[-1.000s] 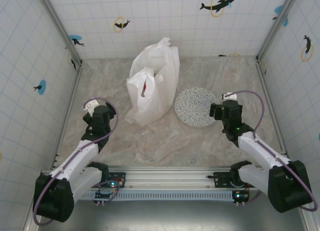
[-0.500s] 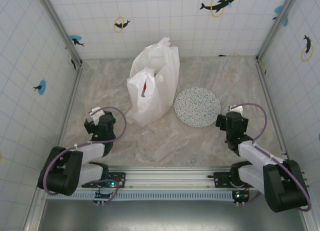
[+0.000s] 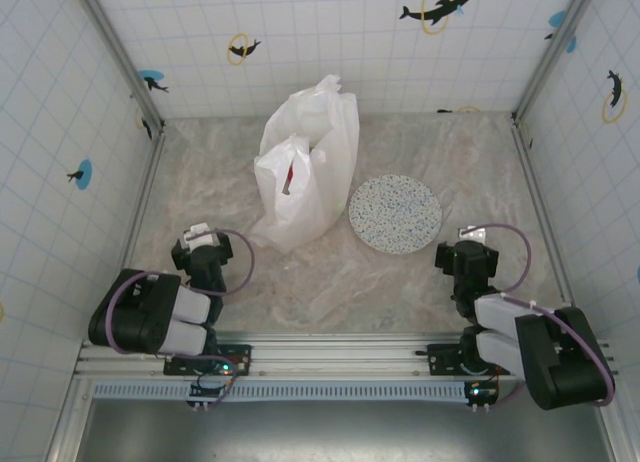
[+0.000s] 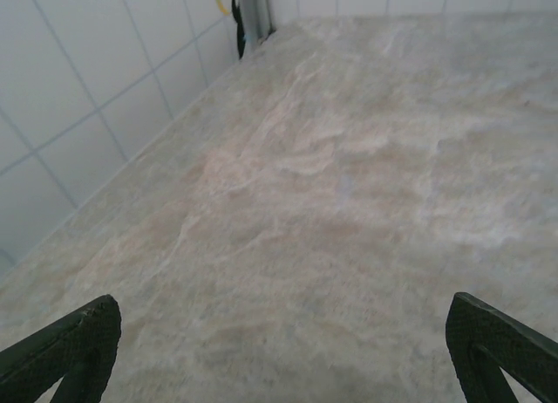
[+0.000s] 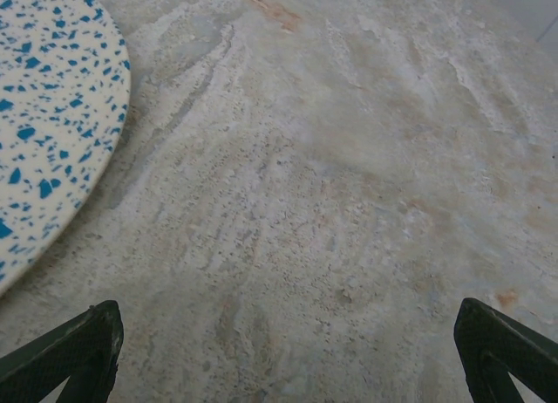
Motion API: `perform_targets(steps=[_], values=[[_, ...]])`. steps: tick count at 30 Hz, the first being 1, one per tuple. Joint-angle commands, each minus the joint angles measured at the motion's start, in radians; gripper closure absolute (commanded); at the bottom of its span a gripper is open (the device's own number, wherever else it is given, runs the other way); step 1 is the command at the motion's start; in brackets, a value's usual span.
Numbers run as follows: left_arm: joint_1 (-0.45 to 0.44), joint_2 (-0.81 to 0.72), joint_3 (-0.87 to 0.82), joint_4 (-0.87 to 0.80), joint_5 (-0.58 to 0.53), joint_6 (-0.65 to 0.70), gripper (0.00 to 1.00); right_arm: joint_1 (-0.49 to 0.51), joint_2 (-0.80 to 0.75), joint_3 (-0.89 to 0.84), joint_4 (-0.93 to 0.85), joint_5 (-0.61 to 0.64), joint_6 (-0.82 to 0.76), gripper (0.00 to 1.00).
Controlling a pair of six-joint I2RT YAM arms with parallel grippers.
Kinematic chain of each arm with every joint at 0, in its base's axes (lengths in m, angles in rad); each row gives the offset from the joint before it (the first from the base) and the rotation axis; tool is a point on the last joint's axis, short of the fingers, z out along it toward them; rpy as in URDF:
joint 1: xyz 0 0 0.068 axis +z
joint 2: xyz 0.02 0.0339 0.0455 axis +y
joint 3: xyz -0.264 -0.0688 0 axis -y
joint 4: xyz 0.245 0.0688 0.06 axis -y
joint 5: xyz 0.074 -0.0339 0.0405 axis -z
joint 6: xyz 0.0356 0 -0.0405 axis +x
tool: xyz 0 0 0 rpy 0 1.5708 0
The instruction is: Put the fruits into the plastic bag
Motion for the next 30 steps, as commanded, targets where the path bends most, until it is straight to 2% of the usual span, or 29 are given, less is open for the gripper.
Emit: perform_targets(steps=[1,4,5,6,7,9,13,19,24,27,29,30], values=[[0.079,0.013,-0.043,0.109,0.183,-0.027,0.02,-0.02,0.032,-0.038,0.166,-0.031,-0.008,0.0],[0.106,0.104,-0.048,0.24,0.25,-0.024,0.02,-0.029,0.07,-0.026,0.194,-0.058,-0.008,0.0],[0.115,0.072,-0.036,0.136,0.268,-0.034,0.02,-0.032,0.083,-0.026,0.222,-0.064,-0.012,0.0],[0.12,0.065,-0.024,0.104,0.297,-0.033,0.02,-0.035,0.097,-0.022,0.236,-0.075,-0.013,0.0],[0.122,0.087,-0.03,0.167,0.301,-0.032,0.02,-0.041,0.111,-0.021,0.264,-0.087,-0.016,0.0],[0.123,0.071,-0.025,0.112,0.3,-0.034,0.03,-0.056,0.135,-0.015,0.305,-0.109,-0.018,0.0],[0.124,0.069,-0.022,0.105,0.303,-0.033,0.02,-0.089,0.175,-0.024,0.414,-0.166,-0.028,0.0],[0.123,0.073,-0.023,0.114,0.303,-0.033,0.02,-0.115,0.224,0.024,0.39,-0.242,-0.031,0.0],[0.123,0.073,-0.025,0.113,0.302,-0.033,0.02,-0.127,0.309,-0.017,0.574,-0.258,-0.047,0.0],[0.123,0.073,-0.023,0.114,0.303,-0.033,0.02,-0.145,0.403,-0.068,0.783,-0.266,-0.035,0.0],[0.125,0.073,-0.023,0.114,0.303,-0.034,0.02,-0.157,0.369,-0.042,0.665,-0.255,-0.01,0.0],[0.125,0.072,-0.02,0.114,0.303,-0.034,0.02,-0.154,0.374,-0.047,0.687,-0.252,-0.011,0.0]])
